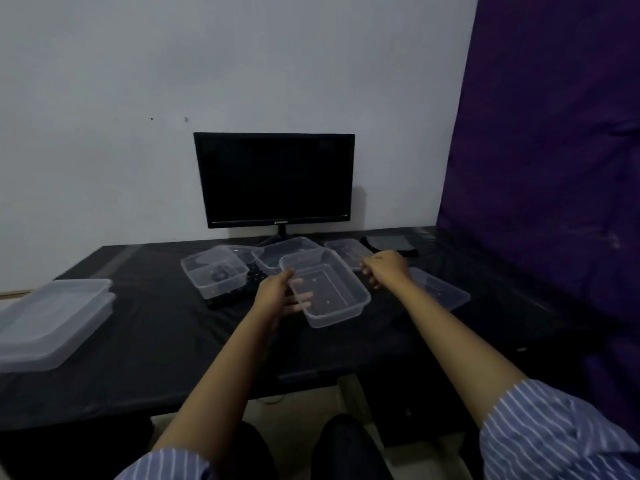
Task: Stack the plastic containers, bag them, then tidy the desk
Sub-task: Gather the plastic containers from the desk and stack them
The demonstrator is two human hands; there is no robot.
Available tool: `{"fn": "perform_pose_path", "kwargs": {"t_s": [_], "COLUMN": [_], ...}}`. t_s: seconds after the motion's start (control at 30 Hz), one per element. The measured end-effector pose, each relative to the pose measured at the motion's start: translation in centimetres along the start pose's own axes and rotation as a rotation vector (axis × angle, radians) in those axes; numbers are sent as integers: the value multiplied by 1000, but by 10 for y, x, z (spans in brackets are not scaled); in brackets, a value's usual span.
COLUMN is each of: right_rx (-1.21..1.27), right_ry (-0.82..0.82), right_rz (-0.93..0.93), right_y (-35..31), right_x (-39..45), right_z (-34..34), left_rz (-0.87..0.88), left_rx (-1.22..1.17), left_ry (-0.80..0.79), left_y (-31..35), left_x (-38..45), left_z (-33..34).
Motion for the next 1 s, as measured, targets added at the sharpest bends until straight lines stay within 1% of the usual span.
{"fn": "perform_pose_path", "kwargs": {"t_s": [0.17,0.23,0.33,0.43,0.5,0.63,0.77,0.83,0.9,1.0], "right_rx": [-285,-409,-574,-627,-611,-572,-547,-522,-407,-105], "right_ry": [116,123,80,-31,-64,15,58,62,75,161], "right_rz": [90,142,255,321,317,257,295,267,194,98], "right_y": [56,77,109,135,144,142,135,127,117,97], "right_x": [9,10,7,4,4,8,9,11,16,21], "right_z": [-63,-84,-109,-119,-119,-122,-128,-132,-134,-129], "left_rz": [-5,-13,-34,-39,-39,-36,-10,10,22,45], "left_rx": [-6,0,14,22,26,36,57,65,62,60], "left_ry": [2,-14,-13,-1,-2,-9,-8,-2,13,38], "left_y": [-8,-10,-17,-24,-27,-31,-30,-27,-23,-17], "left_x": [7,9,13,16,18,20,20,20,20,19], "left_z": [39,50,64,74,78,85,85,82,77,70]}}
Point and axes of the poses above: each hand's wrist, its own x-axis towards the middle knuckle, its own z-axis out of the palm, y = z × x, the point moved 6 cm from there along x, towards the middle knuckle, and after that the axes turned 4 degrees about -z, right-handed, at the moved point
